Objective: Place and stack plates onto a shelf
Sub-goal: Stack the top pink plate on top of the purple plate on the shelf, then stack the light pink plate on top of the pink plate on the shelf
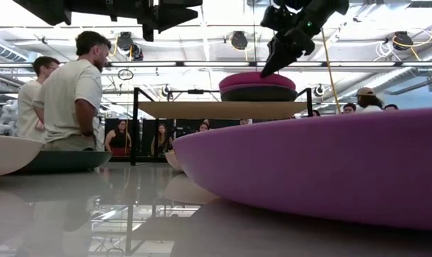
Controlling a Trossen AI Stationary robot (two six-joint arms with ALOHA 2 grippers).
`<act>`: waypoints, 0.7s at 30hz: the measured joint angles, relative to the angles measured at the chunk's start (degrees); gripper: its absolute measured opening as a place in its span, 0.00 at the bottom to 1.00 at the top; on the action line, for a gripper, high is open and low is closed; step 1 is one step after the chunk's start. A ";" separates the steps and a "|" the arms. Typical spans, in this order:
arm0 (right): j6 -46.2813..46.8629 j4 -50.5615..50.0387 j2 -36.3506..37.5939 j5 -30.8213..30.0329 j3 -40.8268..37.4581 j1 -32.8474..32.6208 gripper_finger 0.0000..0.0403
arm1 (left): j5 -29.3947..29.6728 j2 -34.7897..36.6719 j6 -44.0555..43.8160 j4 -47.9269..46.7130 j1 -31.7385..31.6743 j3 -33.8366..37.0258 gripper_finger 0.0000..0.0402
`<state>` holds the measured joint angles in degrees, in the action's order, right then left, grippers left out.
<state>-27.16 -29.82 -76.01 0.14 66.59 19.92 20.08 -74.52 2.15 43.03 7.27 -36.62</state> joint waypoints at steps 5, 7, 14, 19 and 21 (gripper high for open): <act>-0.14 -0.39 2.57 -0.05 -0.02 -0.74 0.29 | -0.01 0.00 -0.13 -0.09 0.00 0.00 0.46; 0.98 -0.90 4.79 -0.04 -0.03 -1.30 0.36 | 0.03 0.00 -0.23 -1.04 0.04 -0.11 0.46; 9.08 -3.91 16.78 0.07 -1.19 -5.15 0.45 | 6.14 -1.12 -2.81 -33.56 2.34 -11.90 0.46; 12.30 0.78 25.89 0.21 -8.85 -10.51 0.44 | 5.50 -4.60 -0.85 -48.32 4.66 -18.70 0.46; 13.69 3.91 29.25 0.17 -12.73 -12.55 0.43 | 5.25 -6.28 -0.53 -51.64 5.65 -19.75 0.46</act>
<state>-13.47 -25.91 -46.75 0.32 53.85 7.37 25.33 -80.80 1.62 -8.62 12.92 -56.37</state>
